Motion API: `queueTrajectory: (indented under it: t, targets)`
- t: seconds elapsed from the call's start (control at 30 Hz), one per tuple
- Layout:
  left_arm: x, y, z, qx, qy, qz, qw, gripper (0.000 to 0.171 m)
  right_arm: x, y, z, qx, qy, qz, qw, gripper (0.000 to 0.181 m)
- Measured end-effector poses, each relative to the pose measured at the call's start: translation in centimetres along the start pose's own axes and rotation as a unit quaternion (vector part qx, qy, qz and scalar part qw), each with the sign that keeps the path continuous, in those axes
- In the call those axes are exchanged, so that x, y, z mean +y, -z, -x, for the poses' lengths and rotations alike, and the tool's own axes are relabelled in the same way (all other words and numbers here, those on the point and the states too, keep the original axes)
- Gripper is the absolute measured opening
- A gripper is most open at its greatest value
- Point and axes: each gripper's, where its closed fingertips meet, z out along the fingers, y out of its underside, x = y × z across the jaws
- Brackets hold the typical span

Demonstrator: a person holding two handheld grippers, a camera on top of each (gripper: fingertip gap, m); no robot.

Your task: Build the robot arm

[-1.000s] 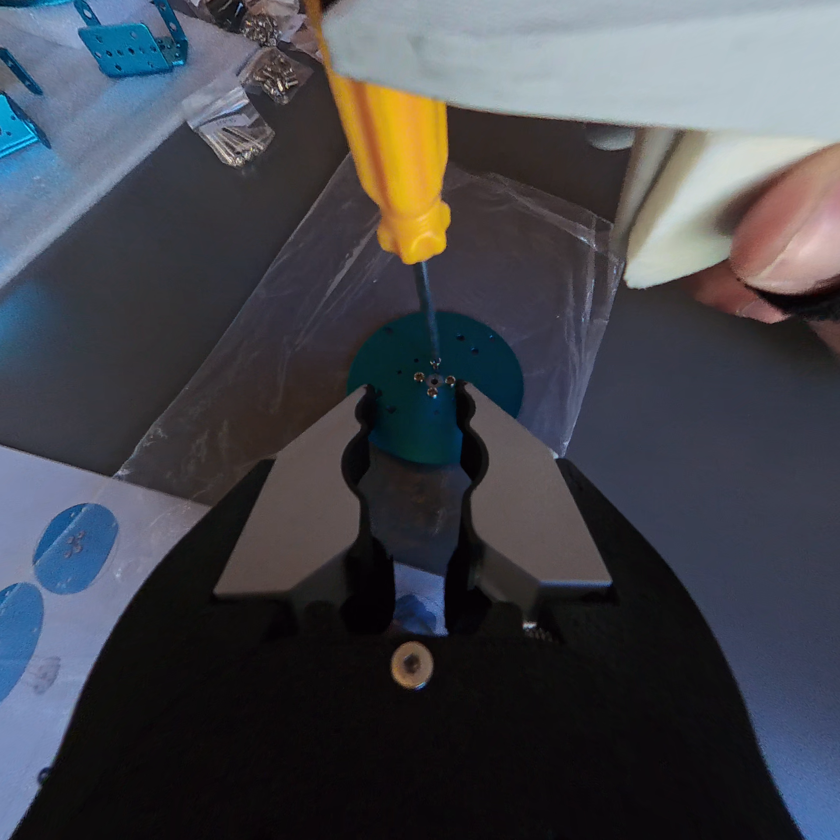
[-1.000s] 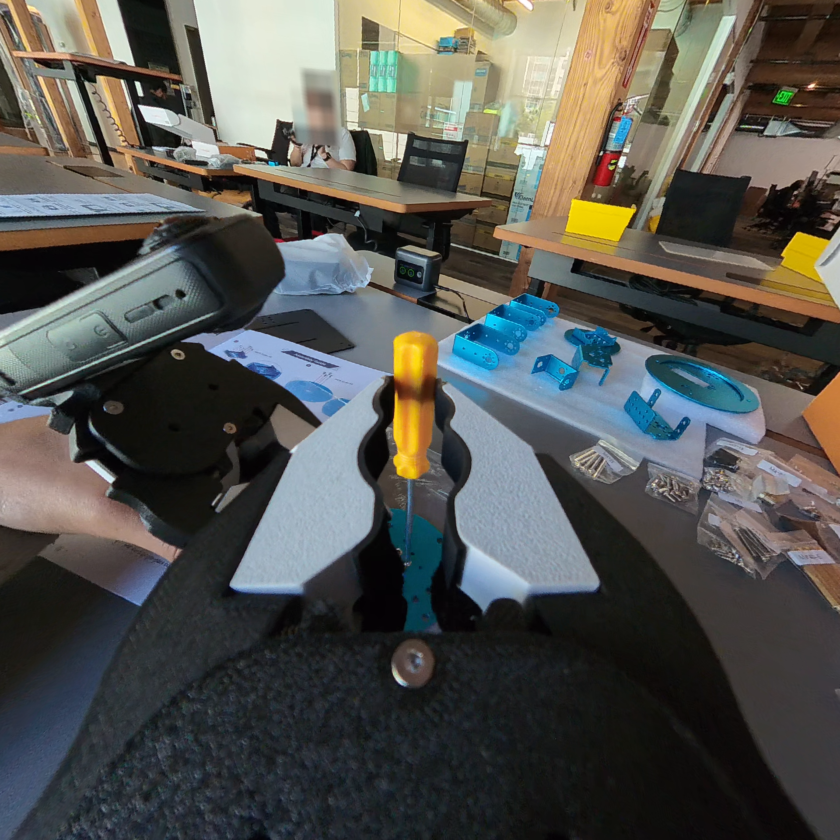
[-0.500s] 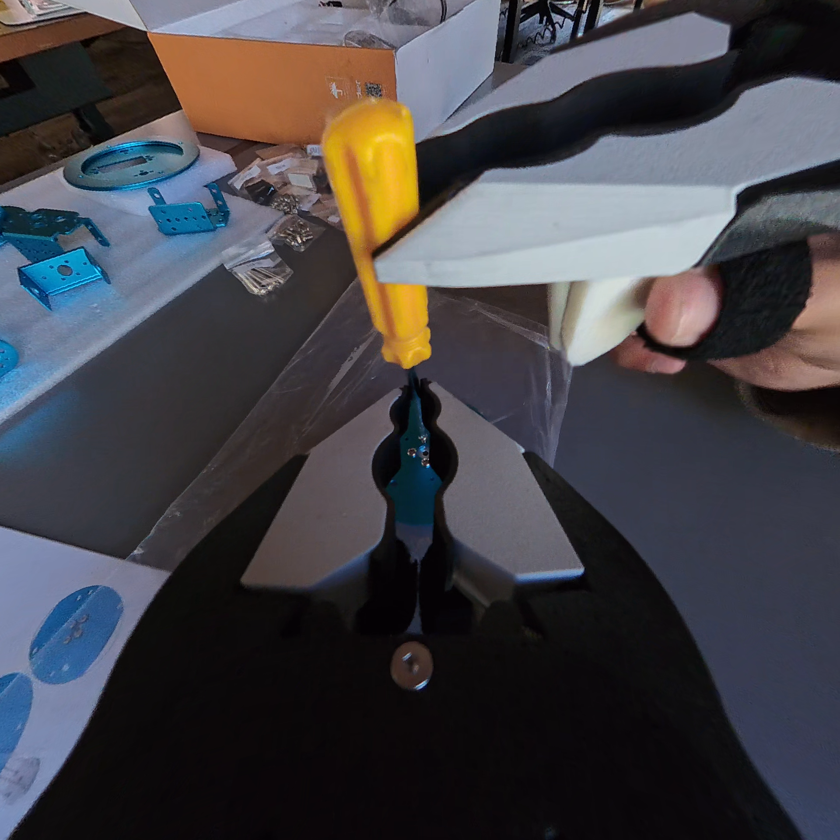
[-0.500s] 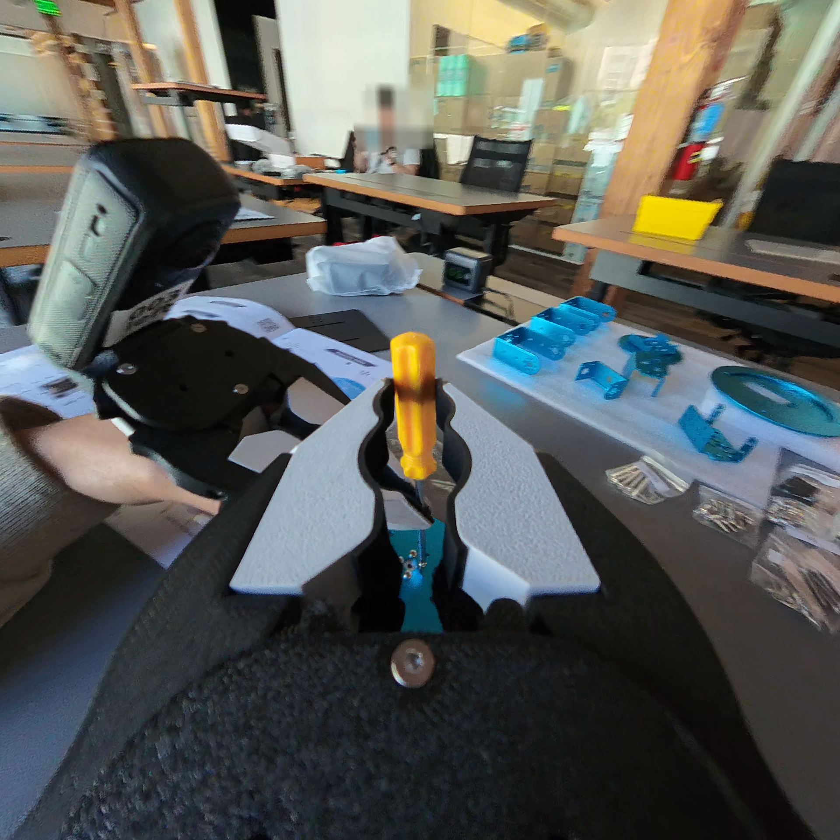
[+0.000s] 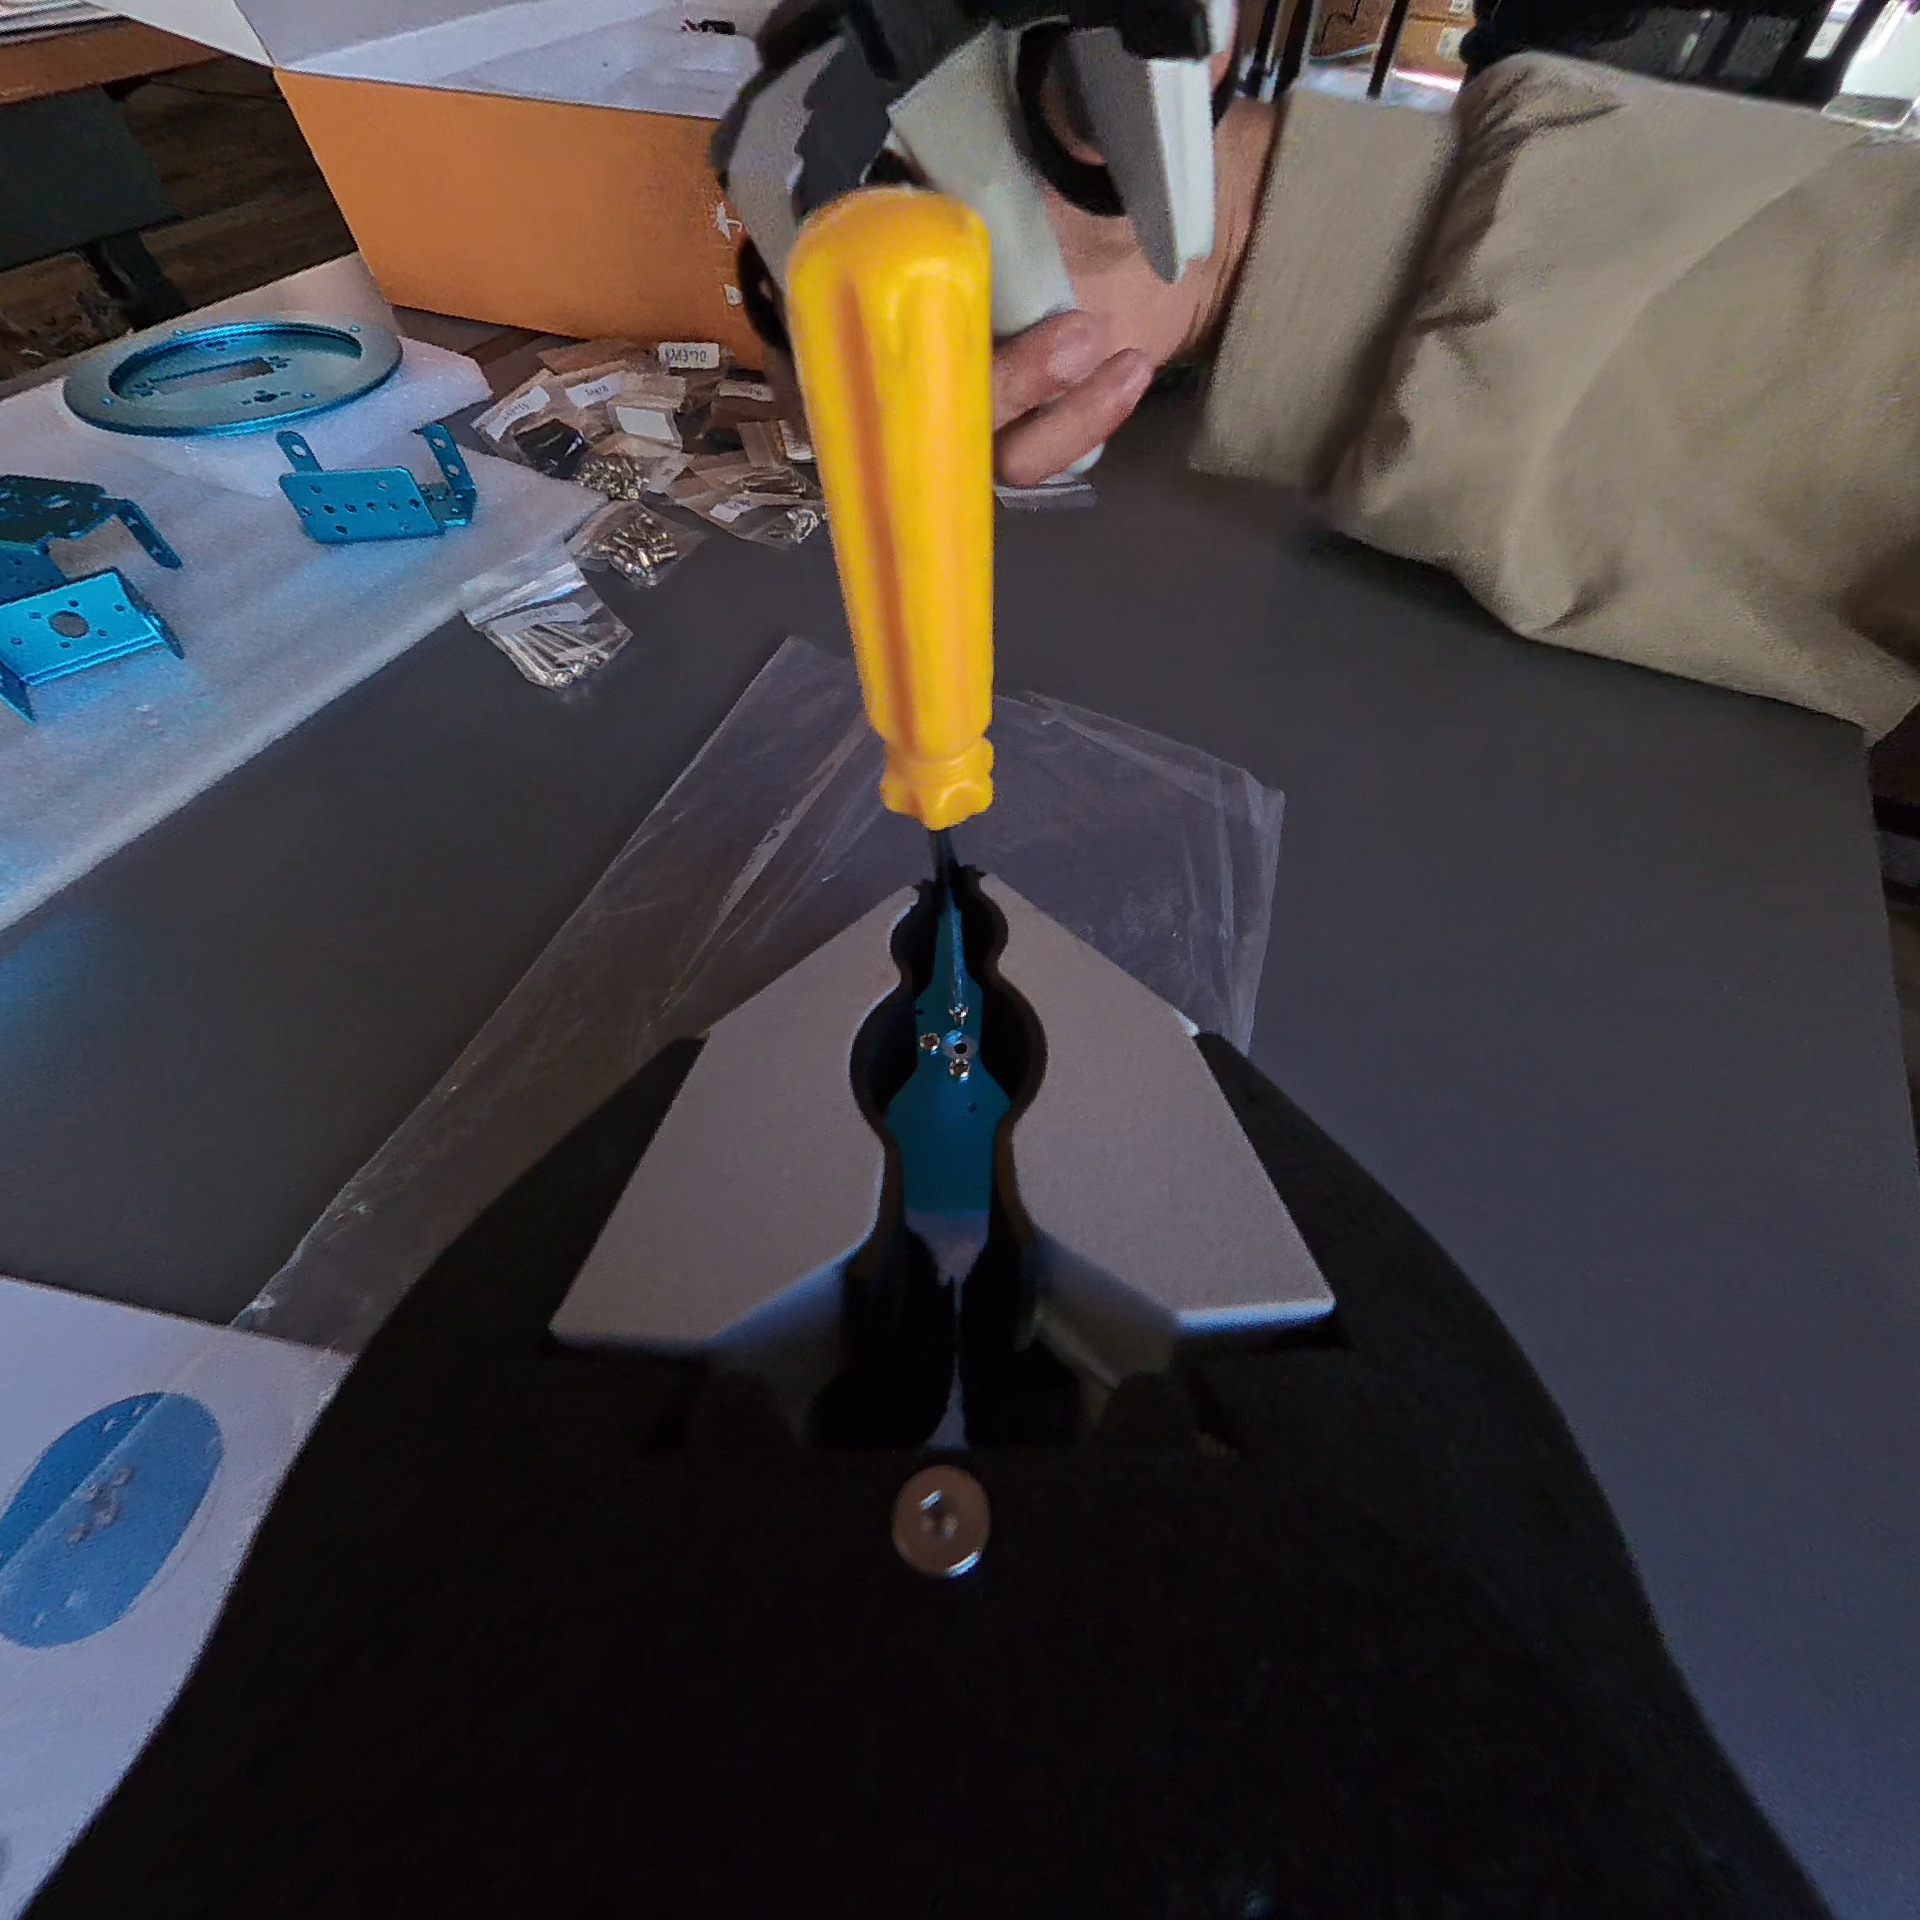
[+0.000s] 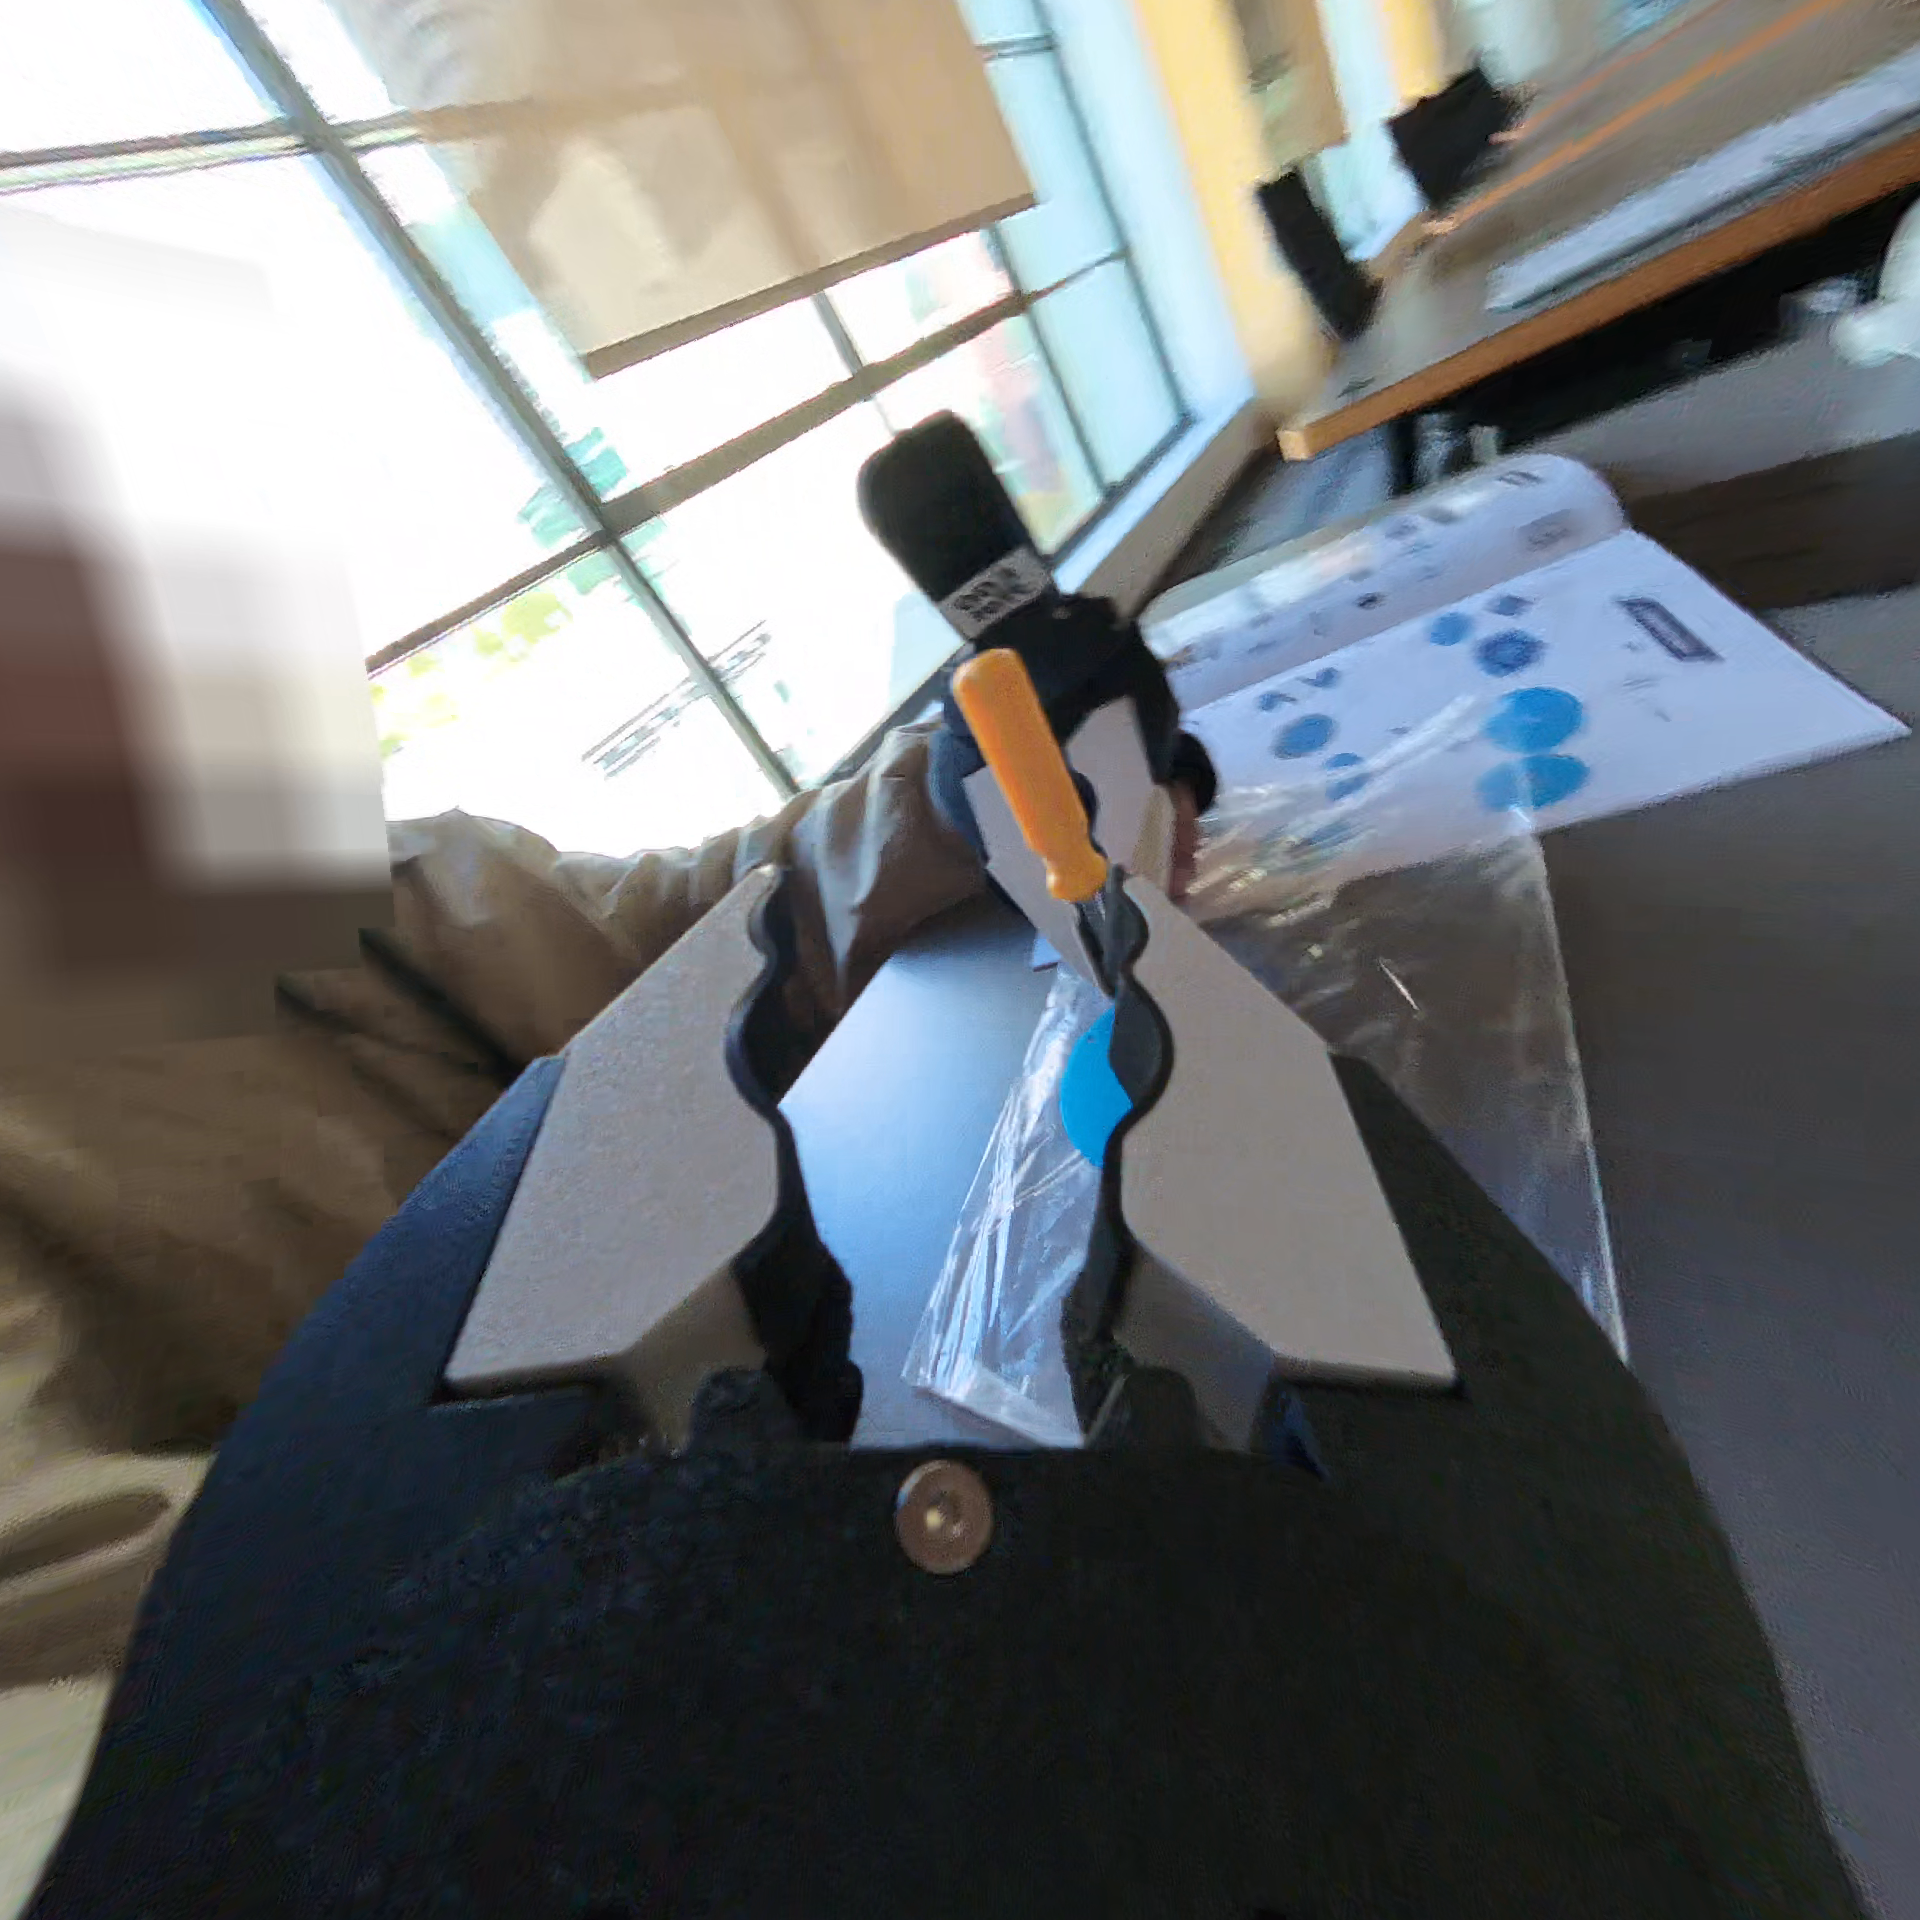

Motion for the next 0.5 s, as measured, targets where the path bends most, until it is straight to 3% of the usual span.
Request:
queueTrajectory:
  t: [0.13, 0.27, 0.4, 0.5]
  targets:
    - [0.0, 0.0, 0.0, 0.004, 0.002, -0.002, 1.000, 0.004, -0.7, -3.1, -1.3, -0.048, 0.088, 0.010, 0.995, 0.049]
    - [0.0, 0.1, 0.1, 0.007, 0.011, -0.005, 1.000, 0.004, 0.3, -6.0, -1.2, -0.118, 0.090, 0.060, 0.987, 0.043]
    - [0.0, 0.1, 0.1, 0.010, 0.011, -0.006, 1.000, 0.004, 0.2, -7.6, -1.3, -0.131, 0.118, 0.061, 0.982, 0.039]
    - [0.0, 0.1, -0.2, 0.014, 0.009, -0.006, 1.000, 0.004, 0.4, -7.9, -1.2, -0.143, 0.117, 0.075, 0.980, 0.023]
